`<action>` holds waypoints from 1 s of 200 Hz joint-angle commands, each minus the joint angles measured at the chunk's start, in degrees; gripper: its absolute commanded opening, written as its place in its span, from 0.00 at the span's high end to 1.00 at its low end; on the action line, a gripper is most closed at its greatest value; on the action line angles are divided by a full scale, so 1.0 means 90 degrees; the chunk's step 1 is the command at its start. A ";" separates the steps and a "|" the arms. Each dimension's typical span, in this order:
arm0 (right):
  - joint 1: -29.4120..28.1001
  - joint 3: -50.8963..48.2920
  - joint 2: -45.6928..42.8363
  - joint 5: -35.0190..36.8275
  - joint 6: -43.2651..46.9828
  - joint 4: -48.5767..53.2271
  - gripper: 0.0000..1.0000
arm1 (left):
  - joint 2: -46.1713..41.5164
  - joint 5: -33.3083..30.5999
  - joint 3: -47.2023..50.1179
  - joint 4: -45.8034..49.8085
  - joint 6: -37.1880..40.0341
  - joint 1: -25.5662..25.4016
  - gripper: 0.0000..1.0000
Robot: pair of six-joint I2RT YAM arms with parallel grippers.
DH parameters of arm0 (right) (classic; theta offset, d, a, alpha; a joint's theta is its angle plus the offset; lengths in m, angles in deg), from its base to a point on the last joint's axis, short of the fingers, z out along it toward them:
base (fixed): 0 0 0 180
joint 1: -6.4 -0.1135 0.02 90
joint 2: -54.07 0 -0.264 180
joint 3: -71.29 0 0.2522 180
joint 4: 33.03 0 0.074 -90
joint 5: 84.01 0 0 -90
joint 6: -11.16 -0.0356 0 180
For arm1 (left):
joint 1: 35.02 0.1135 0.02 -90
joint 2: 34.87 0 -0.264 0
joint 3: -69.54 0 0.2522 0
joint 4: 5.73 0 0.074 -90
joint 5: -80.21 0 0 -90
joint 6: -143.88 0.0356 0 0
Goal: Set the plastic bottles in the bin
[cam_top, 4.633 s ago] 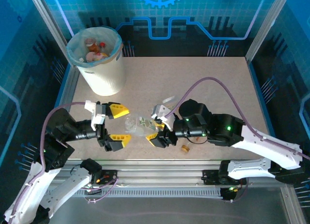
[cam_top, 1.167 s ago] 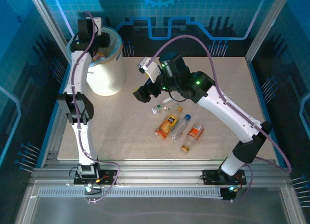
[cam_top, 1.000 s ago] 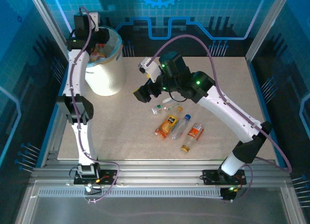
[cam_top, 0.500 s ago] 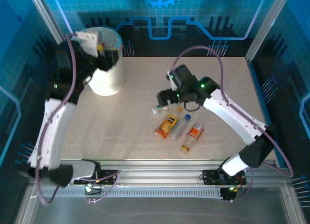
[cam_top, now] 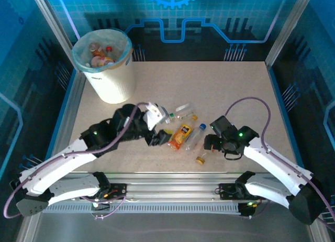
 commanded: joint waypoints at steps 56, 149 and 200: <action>0.0059 -0.1194 -0.0125 -0.0739 -0.0599 -0.1878 0.13 | 0.0250 -0.0512 0.0573 -0.1100 -0.0543 -0.1029 0.27; 0.0134 -0.1392 0.0561 -0.0880 -0.0455 -0.2504 0.28 | 0.0055 -0.1246 0.0788 -0.1250 -0.0545 -0.1029 0.24; 0.0237 -0.1498 0.0449 -0.0977 -0.0402 -0.2497 0.37 | 0.0135 -0.1454 0.0735 -0.1368 -0.0430 -0.1023 0.21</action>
